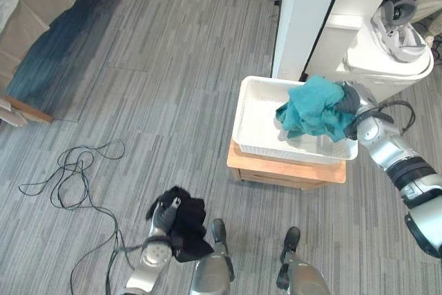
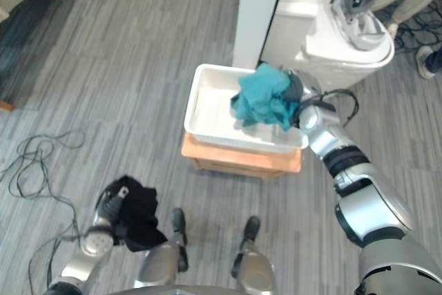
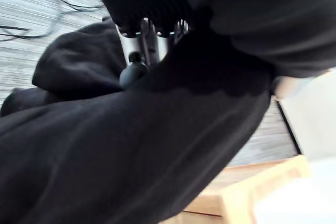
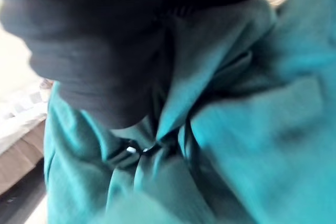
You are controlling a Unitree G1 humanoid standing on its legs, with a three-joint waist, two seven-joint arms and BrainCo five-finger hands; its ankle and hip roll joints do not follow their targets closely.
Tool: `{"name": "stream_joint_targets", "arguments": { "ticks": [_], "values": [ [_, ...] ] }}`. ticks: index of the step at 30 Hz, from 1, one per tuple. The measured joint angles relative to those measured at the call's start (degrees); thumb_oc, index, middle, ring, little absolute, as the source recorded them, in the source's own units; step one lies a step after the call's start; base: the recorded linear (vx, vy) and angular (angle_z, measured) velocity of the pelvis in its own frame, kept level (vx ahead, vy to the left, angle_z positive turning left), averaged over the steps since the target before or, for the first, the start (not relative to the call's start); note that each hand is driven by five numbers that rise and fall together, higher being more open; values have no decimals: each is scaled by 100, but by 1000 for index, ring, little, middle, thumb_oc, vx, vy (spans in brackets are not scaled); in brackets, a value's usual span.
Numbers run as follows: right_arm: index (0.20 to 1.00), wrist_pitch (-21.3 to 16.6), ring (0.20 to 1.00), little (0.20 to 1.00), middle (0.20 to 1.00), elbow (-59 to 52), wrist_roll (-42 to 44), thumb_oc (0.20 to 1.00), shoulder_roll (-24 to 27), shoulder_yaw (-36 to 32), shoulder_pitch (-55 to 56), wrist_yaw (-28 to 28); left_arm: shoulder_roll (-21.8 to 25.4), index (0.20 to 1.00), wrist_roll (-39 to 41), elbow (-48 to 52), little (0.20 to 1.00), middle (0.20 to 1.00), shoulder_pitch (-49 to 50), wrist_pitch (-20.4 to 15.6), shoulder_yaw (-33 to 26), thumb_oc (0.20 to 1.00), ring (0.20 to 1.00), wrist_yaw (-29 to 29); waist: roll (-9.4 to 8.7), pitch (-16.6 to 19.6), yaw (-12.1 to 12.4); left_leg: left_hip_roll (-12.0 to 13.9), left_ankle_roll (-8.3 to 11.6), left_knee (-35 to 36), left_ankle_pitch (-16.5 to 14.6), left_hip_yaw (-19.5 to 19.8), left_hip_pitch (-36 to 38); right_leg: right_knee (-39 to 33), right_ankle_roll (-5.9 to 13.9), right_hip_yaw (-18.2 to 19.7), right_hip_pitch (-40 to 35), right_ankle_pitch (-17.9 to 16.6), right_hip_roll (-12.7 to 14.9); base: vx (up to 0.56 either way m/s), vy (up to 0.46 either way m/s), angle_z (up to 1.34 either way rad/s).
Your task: Tidy up the quilt and then pick up the clothes from the bed and put them into the laundry hamper.
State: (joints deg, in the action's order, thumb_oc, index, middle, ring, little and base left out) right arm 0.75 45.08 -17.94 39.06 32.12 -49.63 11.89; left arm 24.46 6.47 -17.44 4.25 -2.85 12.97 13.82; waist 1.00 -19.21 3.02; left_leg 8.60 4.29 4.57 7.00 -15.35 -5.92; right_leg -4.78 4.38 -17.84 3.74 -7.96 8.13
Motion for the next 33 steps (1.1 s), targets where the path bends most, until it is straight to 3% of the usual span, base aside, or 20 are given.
{"name": "stream_joint_targets", "arguments": {
  "ticks": [6,9,13,14,18,21,25,29,30,31,33],
  "values": [
    [1000,10,1000,1000,1000,-755,-1185,1000,-11,-19,1065,171,615,200,-70,1538,200,200,-417,-357,-250,200,200,120,30,-35,-174,40,29,4,-14,-136,219,-1,0,139,-111,0,-24,42,1,-13],
    [1000,27,1000,1000,1000,-1132,-1824,1000,-94,-137,1933,176,853,200,-98,2126,200,200,-1014,-522,-577,200,200,271,33,-37,-473,62,73,8,-93,-298,533,-21,7,302,-315,6,-41,70,23,-26],
    [1000,55,1000,1000,1000,-1317,-1971,1000,-87,-455,2486,151,886,200,-297,2323,200,200,-1674,-613,-680,200,200,451,40,-13,-776,84,108,45,-178,-463,730,-29,18,527,-403,13,-49,57,23,-31],
    [1000,92,1000,1000,1000,-1333,-2022,1000,-40,-593,2632,177,793,200,-401,2289,200,200,-2016,-602,-608,200,200,484,-5,8,-983,97,175,38,-252,-599,800,-32,66,649,-375,81,-50,48,12,-20],
    [1000,106,1000,1000,1000,-1626,-2026,1000,-11,-793,2974,174,660,200,-752,1919,200,200,-3020,-570,-235,200,200,753,-2,144,-1333,146,155,28,-194,-767,816,-29,36,815,-274,32,-117,-15,17,-28],
    [1000,60,1000,1000,1000,-1906,-2018,1000,-61,-888,3333,162,593,200,-1104,903,200,200,-3789,-401,263,200,200,890,33,249,-1516,169,162,30,-179,-881,777,0,27,899,-145,-33,-162,-75,1,-22],
    [1000,47,1000,1000,1000,-1957,-1959,1000,-85,-855,3633,168,169,200,-1177,-418,200,200,-3999,-80,731,200,200,879,58,314,-1731,185,168,11,-162,-1037,506,5,9,1037,223,-137,-189,-113,-4,-22],
    [1000,71,1000,1000,1000,-1941,-1921,1000,-147,-791,3927,190,-93,200,-1195,-1305,200,200,-3996,79,1155,200,200,856,-27,200,-1759,177,155,17,-105,-1088,153,2,-5,1107,634,-206,-193,-94,4,-10],
    [1000,73,1000,1000,1000,-1940,-1919,1000,-204,-797,3963,203,-106,479,-1226,-1542,479,479,-4034,82,1172,479,479,857,-51,154,-1757,179,150,26,-85,-1086,58,1,20,1127,735,-225,-185,-58,-1,-7],
    [1000,76,1000,1000,1000,-1918,-1913,1000,-266,-789,3942,226,-139,1000,-1222,-1793,1000,1000,-4078,91,1163,1000,1000,868,-79,81,-1739,174,147,33,-84,-1104,-12,-1,43,1142,821,-237,-180,-18,-12,-6],
    [1000,81,1000,1000,1000,-1789,-1853,1000,-443,-751,3930,236,-187,1000,-1182,-2130,1000,1000,-4043,216,1114,1000,1000,856,-146,-158,-1768,156,143,33,-80,-1133,-22,0,46,1169,844,-248,-169,-6,6,-6]
  ]
}}
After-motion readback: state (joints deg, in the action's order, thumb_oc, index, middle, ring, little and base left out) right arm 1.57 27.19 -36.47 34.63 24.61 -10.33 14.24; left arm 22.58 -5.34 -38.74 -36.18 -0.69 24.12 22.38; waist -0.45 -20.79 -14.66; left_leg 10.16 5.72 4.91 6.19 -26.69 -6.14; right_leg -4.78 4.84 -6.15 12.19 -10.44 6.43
